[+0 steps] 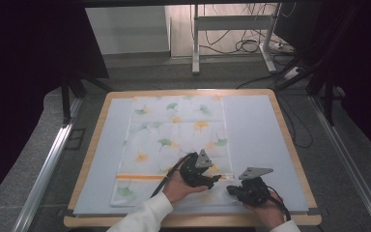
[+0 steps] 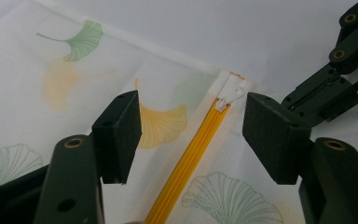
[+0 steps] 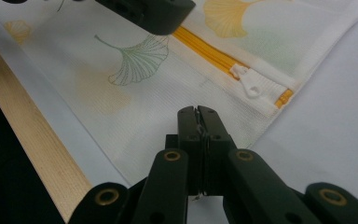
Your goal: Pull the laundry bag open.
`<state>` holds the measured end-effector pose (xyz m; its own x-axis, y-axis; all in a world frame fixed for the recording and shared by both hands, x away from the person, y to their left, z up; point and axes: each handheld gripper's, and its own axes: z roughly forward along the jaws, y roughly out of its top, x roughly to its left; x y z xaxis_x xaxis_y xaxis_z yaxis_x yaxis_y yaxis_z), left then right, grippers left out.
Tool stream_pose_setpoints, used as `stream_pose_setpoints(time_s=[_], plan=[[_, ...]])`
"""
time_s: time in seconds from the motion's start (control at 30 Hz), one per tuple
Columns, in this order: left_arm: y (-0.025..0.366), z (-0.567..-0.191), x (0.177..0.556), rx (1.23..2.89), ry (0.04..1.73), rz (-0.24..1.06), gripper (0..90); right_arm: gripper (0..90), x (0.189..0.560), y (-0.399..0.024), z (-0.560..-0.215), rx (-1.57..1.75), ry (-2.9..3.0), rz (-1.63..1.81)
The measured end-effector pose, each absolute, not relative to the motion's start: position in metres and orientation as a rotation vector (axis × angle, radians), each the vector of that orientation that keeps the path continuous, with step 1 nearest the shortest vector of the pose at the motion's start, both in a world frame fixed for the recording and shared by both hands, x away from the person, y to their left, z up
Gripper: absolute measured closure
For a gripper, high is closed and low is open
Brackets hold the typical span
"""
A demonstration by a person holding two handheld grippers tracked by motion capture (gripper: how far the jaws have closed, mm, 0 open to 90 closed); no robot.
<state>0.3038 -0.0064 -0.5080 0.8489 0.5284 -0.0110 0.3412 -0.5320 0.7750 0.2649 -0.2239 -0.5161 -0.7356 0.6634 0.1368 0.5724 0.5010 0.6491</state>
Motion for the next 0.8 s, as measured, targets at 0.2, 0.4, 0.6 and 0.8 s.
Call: stream_pose_setpoints(time_s=[0.2, 0.4, 0.6, 0.8], plan=[[-0.015, -0.512, 0.309, 2.192, 0.631, 0.279, 38.1, 87.8, 0.266, -0.224, -0.517, 1.078, 2.612, 1.05], [-0.023, -0.515, 0.318, 2.23, 0.602, 0.272, 38.3, 87.9, 0.265, -0.225, -0.517, 1.086, 2.609, 1.051], [-0.035, -0.517, 0.322, 2.245, 0.568, 0.246, 38.5, 87.9, 0.266, -0.225, -0.517, 1.09, 2.614, 1.048], [-0.045, -0.522, 0.323, 2.263, 0.547, 0.232, 38.9, 87.9, 0.265, -0.225, -0.517, 1.089, 2.618, 1.049]])
